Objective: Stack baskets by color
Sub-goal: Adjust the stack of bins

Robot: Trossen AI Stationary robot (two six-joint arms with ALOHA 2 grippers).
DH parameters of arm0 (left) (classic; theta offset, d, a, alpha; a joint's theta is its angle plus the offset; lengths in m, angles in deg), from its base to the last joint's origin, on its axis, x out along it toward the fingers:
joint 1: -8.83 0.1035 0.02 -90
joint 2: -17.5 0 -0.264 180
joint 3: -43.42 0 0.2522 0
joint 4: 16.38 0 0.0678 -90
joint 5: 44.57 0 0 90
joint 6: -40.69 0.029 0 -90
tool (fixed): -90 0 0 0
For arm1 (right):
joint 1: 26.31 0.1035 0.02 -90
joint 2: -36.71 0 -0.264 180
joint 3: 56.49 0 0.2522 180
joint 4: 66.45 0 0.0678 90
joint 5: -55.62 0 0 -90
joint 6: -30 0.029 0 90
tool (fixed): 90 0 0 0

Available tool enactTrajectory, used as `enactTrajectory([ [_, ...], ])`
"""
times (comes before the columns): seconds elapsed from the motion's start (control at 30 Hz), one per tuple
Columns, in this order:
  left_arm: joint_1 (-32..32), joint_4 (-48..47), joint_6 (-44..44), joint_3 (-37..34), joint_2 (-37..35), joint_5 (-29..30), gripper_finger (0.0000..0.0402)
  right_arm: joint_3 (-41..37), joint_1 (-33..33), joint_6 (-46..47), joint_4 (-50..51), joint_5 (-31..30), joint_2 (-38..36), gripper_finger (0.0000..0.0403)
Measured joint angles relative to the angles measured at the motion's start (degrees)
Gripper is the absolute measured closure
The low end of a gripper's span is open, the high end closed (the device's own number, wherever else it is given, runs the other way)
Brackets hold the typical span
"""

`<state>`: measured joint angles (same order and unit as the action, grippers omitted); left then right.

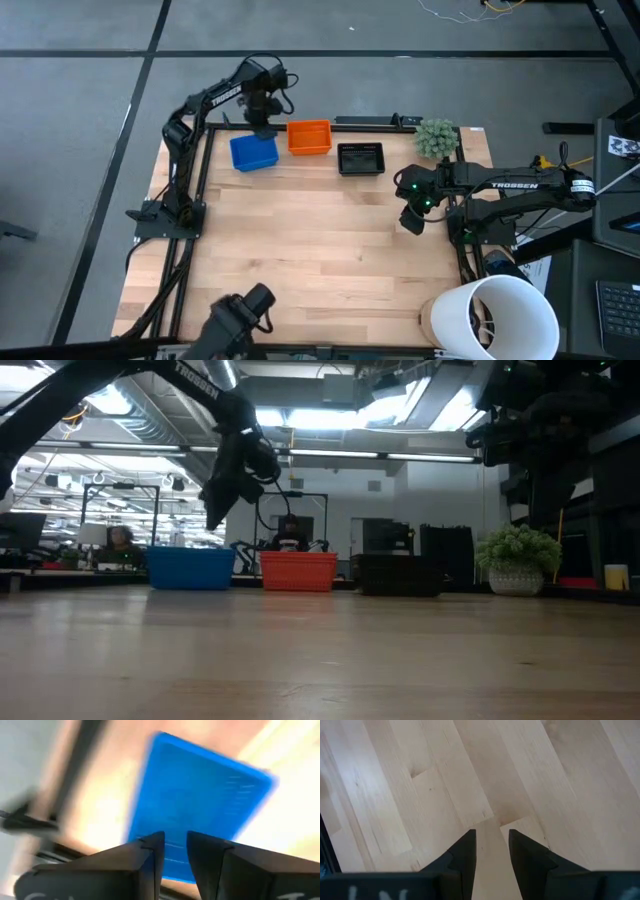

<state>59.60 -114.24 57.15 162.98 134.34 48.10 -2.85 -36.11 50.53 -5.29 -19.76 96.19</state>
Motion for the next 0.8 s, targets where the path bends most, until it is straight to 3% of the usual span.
enactTrajectory([
  [0.13,-2.8,-5.9,-8.4,-0.2,0.0,-8.6,0.0329,0.0,0.0,0.0,0.0,0.0,0.0,0.0288],
  [0.27,-7.3,-4.7,-4.7,-5.0,-1.5,-15.0,0.0329,0.0,0.0,0.3,0.0,0.0,0.0,0.0288],
  [0.5,-13.6,3.8,0.7,-16.8,-3.9,-15.6,0.0339,0.0,0.0,1.8,0.0,-0.1,0.0,0.0288],
  [0.67,-13.4,6.5,-0.6,-24.3,-3.9,-12.7,0.0348,0.0,0.0,1.9,-0.1,-0.1,0.0,0.0288],
  [0.8,-12.3,8.0,-1.1,-25.9,-3.8,-9.2,0.0357,0.0,0.0,1.9,-0.2,-0.1,0.0,0.0288],
])
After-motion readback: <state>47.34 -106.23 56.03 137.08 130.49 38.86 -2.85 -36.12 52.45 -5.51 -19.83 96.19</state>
